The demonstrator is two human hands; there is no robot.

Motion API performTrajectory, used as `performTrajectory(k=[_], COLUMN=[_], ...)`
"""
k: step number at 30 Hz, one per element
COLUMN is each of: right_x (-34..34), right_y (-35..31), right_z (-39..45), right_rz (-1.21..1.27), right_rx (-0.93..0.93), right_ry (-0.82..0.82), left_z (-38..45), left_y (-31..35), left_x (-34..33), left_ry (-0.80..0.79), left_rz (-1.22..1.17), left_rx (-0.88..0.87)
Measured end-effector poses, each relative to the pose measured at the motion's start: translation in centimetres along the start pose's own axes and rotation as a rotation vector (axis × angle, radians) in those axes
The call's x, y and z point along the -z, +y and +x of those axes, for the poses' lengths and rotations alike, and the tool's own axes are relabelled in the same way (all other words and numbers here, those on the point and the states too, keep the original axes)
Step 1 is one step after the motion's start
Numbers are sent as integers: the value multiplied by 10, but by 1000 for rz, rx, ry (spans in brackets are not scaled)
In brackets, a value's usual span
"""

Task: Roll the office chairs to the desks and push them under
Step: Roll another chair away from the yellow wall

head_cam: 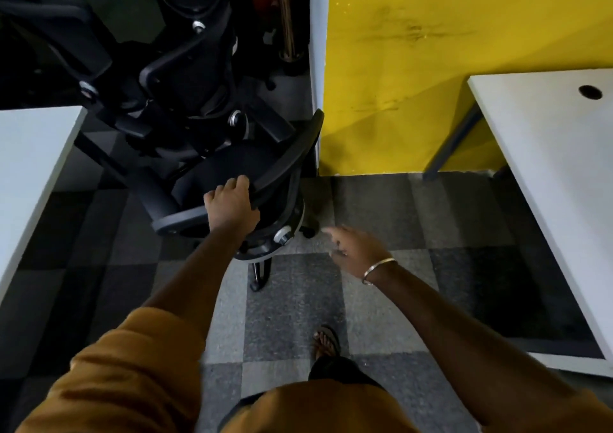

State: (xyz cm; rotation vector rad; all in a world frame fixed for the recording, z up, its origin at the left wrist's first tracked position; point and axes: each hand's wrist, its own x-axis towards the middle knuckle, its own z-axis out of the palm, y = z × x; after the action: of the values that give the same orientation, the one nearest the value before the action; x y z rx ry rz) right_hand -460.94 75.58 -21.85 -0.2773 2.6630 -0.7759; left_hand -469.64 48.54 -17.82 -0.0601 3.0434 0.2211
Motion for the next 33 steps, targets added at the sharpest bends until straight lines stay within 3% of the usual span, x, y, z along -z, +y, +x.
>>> performTrajectory(k=[7,15,21,28,33], right_x=[37,36,1,-51,-81], right_y=[-53,-81,-92,-107,-124], right_z=[77,97,49,-45,-101], right_rz=[-125,-460,-547,-539,-508], right_rx=[224,181,99,-16,-76], right_ry=[273,132,97,202,201], left_z=[-18,-74,-140,-201,-226], left_y=[-9,-29,-48,-94,-133], left_x=[-12,-14,-18,-21,-11], left_ry=[100,105,83,46,9], left_rz=[-79,-78,-95,-13,19], left_rx=[19,-64,-179,-367,-367])
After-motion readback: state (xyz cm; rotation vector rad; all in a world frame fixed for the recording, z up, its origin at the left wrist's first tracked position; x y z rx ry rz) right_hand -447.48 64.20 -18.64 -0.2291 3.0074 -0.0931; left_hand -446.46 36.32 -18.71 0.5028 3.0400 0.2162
